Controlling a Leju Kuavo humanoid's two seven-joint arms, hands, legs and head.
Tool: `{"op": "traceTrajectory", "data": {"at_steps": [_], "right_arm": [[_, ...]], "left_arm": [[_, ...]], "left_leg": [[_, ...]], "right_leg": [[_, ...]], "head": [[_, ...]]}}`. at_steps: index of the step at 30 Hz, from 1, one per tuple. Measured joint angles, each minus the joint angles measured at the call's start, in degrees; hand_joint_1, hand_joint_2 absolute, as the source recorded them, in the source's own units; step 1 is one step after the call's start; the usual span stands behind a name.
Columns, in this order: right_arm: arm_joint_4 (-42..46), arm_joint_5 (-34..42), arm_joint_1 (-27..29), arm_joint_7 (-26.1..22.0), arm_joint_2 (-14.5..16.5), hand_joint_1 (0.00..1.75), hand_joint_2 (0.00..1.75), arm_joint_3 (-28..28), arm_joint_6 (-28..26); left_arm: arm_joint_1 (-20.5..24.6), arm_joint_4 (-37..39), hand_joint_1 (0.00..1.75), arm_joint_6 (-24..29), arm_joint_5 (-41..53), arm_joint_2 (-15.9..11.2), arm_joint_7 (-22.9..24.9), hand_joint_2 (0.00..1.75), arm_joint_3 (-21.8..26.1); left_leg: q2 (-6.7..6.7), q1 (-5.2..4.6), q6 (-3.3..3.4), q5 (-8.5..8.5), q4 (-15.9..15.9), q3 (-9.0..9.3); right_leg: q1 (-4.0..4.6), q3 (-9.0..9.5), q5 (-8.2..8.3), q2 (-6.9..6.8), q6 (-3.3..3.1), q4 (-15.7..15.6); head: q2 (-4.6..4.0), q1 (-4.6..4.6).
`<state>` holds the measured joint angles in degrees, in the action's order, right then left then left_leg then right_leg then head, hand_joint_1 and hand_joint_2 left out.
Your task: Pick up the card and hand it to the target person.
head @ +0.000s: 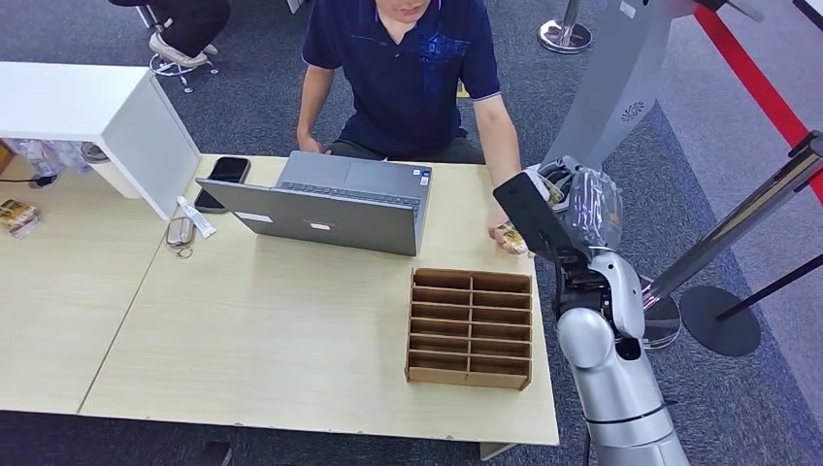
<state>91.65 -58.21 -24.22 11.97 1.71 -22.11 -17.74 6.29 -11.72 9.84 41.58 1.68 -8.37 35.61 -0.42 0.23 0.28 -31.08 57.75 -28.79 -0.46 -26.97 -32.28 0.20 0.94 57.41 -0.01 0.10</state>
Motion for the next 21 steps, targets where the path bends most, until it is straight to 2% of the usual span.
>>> {"op": "traceTrajectory", "data": {"at_steps": [16,21], "right_arm": [[-6.7,0.4,-1.2,-0.6,1.6,1.50,1.75,2.1,-0.6],[-9.4,4.3,-2.0,-4.1,2.2,1.46,1.75,2.2,-2.3]], "left_arm": [[0.0,0.0,0.00,0.0,0.1,0.3,0.0,0.00,0.0],[0.0,0.0,0.00,0.0,0.6,0.3,0.0,0.00,0.0]], "left_leg": [[0.00,0.00,0.00,0.00,0.0,0.00],[0.01,0.00,0.00,0.00,0.0,0.00]], "right_leg": [[0.00,0.00,0.00,0.00,0.00,0.0],[0.00,0.00,0.00,0.00,0.00,0.0]], "head": [[0.01,0.00],[0.00,0.00]]}}
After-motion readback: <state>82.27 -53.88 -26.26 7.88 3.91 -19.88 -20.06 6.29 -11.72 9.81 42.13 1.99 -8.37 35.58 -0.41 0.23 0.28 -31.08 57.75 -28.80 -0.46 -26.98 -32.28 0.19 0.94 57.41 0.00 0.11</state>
